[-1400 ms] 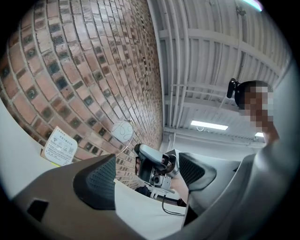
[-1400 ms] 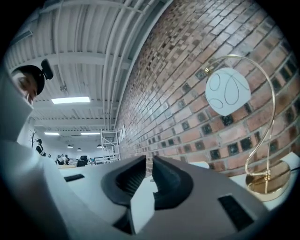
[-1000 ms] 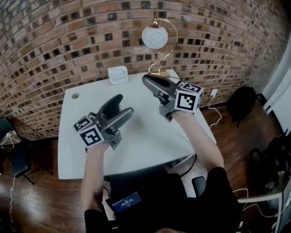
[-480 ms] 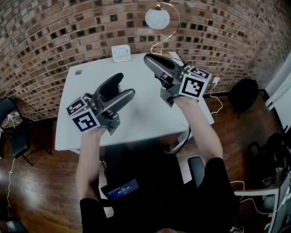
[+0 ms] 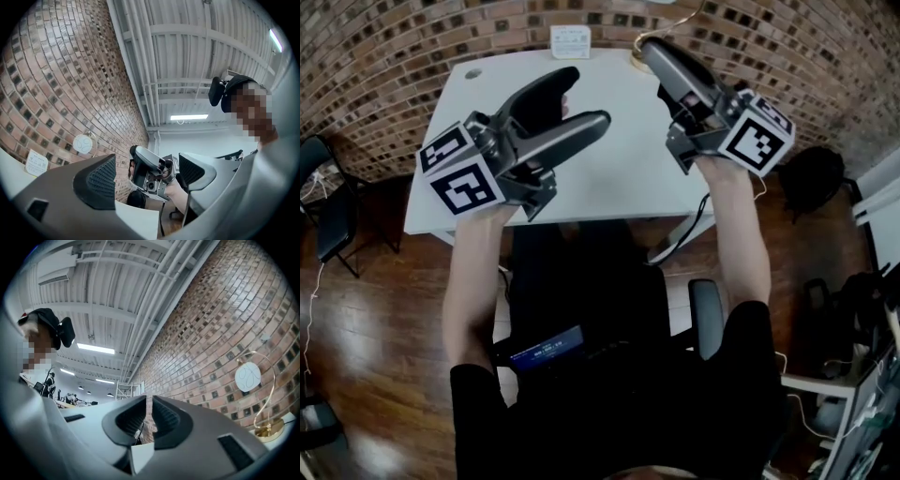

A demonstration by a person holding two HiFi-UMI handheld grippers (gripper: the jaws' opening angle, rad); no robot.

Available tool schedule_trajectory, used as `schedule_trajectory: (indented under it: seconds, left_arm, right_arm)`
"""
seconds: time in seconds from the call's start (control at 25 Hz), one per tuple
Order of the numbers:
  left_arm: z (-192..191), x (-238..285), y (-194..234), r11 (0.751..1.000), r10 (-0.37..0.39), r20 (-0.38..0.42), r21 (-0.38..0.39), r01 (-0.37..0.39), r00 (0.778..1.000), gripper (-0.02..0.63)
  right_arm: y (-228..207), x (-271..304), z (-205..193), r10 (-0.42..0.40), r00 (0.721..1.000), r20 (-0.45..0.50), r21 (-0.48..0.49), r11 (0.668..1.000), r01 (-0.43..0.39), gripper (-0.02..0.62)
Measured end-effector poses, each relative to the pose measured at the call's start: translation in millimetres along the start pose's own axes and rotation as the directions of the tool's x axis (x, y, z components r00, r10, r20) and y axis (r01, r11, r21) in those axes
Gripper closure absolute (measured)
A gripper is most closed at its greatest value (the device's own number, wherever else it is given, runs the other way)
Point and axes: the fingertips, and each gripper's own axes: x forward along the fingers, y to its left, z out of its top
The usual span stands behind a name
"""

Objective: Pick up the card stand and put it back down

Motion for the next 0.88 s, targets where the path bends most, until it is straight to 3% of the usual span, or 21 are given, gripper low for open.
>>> schedule_trajectory:
  seconds: [0.6,0.88]
  left_arm:
    - [0,11,-28,0.998,-0.058,0.018,-0.016,0.058,0.998,0.192]
    - [-16,20,-78,0.995,-0.1,0.011,0.017,0.1,0.995,0.192]
  right_arm:
    - [26,-21,1,-0.001,1.0,0.0,-0.013,1.0,0.001,0.537]
    - [60,-61,11,-0.001,1.0,0.017,-0.047,0.999,0.001,0.537]
